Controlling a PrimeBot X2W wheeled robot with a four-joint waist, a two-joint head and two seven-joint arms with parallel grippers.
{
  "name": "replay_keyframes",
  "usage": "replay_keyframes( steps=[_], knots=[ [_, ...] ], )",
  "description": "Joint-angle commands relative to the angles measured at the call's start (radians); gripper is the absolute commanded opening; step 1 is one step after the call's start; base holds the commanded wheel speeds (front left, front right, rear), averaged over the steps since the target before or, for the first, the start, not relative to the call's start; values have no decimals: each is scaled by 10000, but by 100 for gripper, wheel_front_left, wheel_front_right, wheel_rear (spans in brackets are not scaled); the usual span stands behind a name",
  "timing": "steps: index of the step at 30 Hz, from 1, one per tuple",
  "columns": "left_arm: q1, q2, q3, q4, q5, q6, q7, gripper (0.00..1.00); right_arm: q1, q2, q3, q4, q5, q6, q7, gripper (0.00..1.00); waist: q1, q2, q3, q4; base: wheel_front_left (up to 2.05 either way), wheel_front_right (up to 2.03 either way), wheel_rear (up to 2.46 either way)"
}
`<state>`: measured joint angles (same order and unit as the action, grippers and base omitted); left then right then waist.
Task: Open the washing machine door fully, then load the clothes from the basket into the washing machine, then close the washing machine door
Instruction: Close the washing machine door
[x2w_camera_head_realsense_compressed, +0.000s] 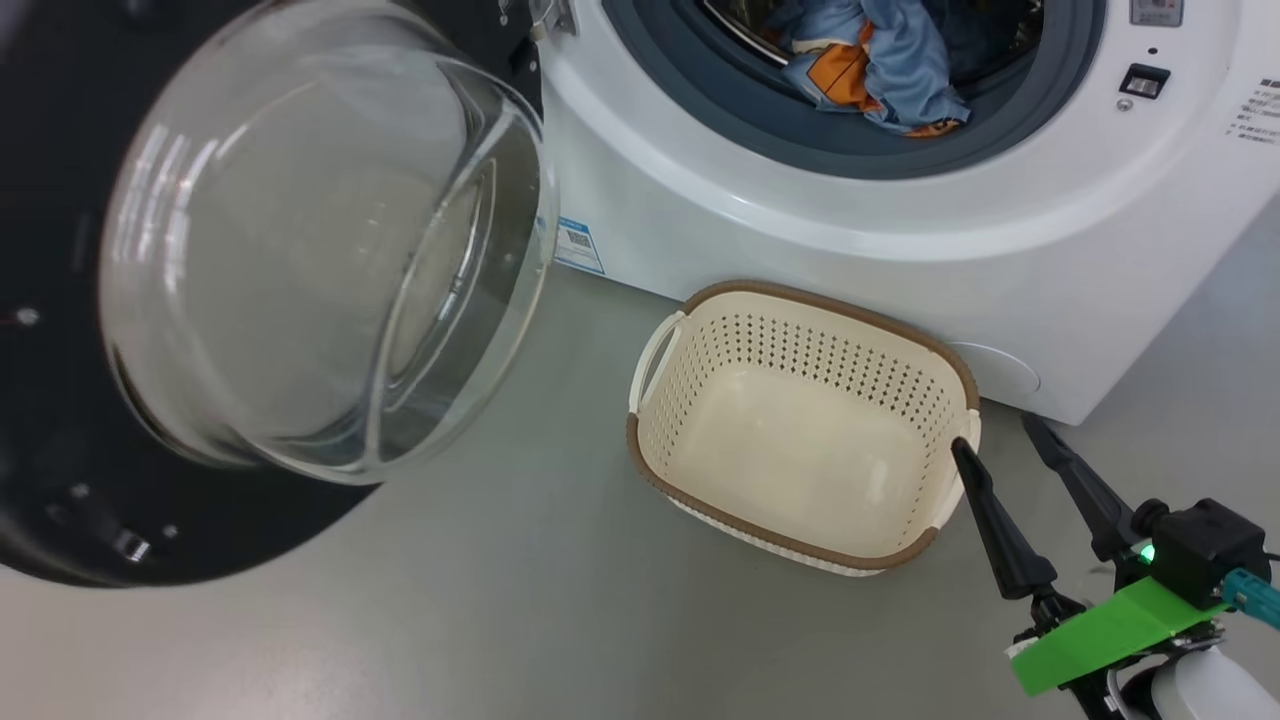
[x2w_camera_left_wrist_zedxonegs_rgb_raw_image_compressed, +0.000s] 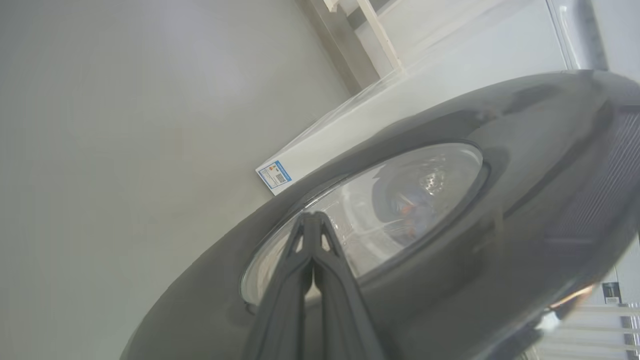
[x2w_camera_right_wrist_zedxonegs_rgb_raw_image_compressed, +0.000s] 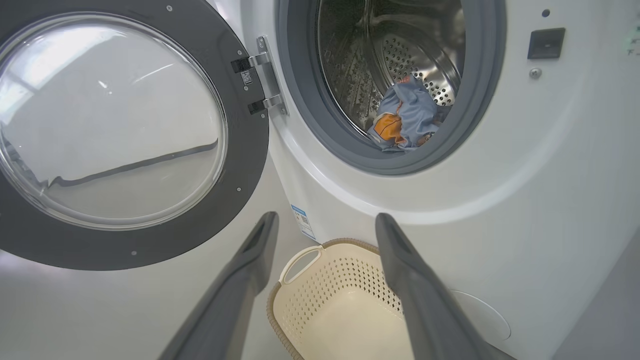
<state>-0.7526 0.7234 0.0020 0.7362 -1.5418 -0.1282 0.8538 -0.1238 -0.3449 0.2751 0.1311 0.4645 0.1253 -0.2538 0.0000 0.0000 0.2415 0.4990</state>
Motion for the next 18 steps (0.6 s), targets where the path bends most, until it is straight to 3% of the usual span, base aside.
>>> replay_keyframes(
  steps=[1,18],
  knots=[
    [185,444,154,-411,-175,-25,344,0,219,-17,98,-190,-144,54,-80,100,0,0,-123,-3,0,0,0],
    [811,423,-163,-2355,-578,-25,1909,0,679,238,-210,-138,-446,54,-80,100,0,0,-702,-217,0,0,0]
  ],
)
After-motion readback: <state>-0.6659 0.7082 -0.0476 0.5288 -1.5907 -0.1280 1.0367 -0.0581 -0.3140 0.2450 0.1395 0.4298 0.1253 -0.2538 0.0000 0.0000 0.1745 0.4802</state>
